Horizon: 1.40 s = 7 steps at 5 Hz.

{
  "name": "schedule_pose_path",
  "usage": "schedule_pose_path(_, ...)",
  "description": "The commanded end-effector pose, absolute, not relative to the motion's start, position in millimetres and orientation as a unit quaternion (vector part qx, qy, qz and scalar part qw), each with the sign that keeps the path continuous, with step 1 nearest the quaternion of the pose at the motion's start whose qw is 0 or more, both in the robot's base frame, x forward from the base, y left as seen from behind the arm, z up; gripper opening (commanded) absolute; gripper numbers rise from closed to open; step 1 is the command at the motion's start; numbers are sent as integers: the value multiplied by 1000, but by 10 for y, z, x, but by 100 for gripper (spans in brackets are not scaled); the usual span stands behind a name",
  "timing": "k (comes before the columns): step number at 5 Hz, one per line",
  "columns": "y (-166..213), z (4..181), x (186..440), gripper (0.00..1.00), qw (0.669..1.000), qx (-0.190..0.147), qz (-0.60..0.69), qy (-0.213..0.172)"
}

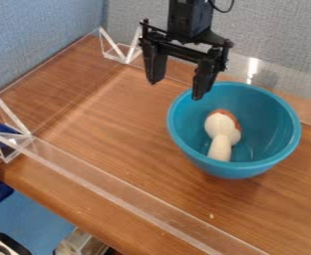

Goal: Remove the mushroom from inside the blue bowl and put it on the table

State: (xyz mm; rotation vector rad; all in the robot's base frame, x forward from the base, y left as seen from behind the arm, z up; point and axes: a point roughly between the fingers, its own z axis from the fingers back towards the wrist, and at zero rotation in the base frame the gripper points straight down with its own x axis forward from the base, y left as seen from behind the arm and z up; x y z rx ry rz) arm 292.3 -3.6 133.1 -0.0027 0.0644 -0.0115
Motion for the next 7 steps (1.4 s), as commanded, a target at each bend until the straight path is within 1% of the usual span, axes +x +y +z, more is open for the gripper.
schedule_pose_path(1,-96,1260,2920,100,999,-4,-13,35)
schedule_pose_path(2,-189,1127,2900,100,999,-6,-25,37)
schedule_pose_path(4,-328,986,2902,100,998,-12,-38,39)
schedule_pose_path(5,-365,884,2913,100,998,-12,-42,45)
schedule_pose_path(7,-409,597,2933,100,997,-7,-48,63)
